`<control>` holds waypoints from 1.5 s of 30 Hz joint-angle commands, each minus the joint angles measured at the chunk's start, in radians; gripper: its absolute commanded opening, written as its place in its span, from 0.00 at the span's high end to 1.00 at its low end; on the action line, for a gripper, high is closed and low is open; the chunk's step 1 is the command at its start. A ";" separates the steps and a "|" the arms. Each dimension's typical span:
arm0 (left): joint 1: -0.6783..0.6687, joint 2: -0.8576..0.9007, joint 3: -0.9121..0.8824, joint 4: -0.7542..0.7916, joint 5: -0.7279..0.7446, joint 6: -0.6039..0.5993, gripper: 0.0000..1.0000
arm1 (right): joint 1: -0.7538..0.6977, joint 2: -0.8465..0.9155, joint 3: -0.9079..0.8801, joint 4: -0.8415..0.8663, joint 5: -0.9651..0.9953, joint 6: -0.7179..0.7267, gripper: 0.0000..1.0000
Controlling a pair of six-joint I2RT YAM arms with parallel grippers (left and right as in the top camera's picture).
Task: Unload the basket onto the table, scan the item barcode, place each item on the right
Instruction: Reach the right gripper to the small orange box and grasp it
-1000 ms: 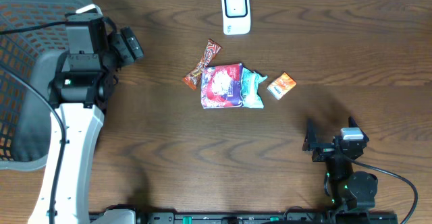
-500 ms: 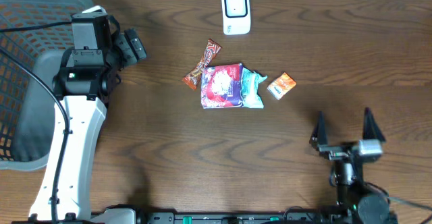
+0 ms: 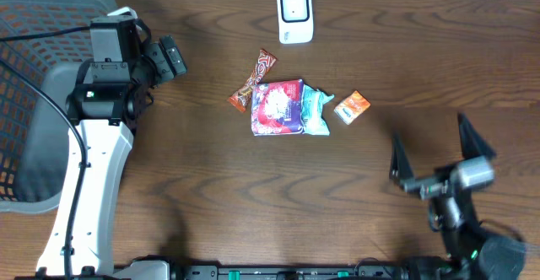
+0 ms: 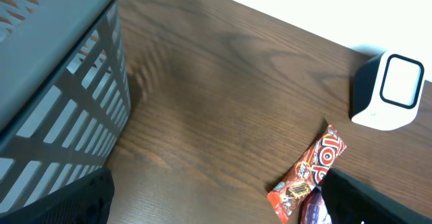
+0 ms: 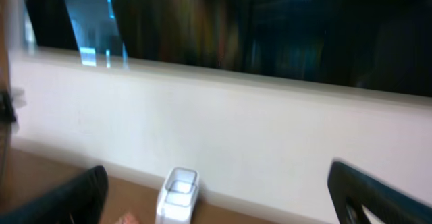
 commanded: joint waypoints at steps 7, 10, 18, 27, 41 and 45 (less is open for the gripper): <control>0.000 0.005 0.012 0.001 0.006 -0.005 0.02 | 0.009 0.528 0.398 -0.305 -0.467 -0.013 0.01; 0.000 0.005 0.012 0.001 0.006 -0.005 0.02 | 0.010 0.648 0.401 -0.200 -0.695 -0.010 0.01; 0.000 0.005 0.012 0.001 0.006 -0.005 0.02 | 0.010 0.893 0.412 0.013 -0.551 0.444 0.01; 0.000 0.005 0.012 0.001 0.006 -0.005 0.02 | 0.016 1.029 0.652 -0.674 0.074 0.472 0.01; 0.000 0.005 0.012 0.001 0.006 -0.005 0.02 | 0.030 1.227 0.670 -0.607 0.016 0.619 0.24; 0.000 0.005 0.012 0.001 0.006 -0.005 0.02 | 0.058 1.303 0.670 -0.582 0.018 0.637 0.36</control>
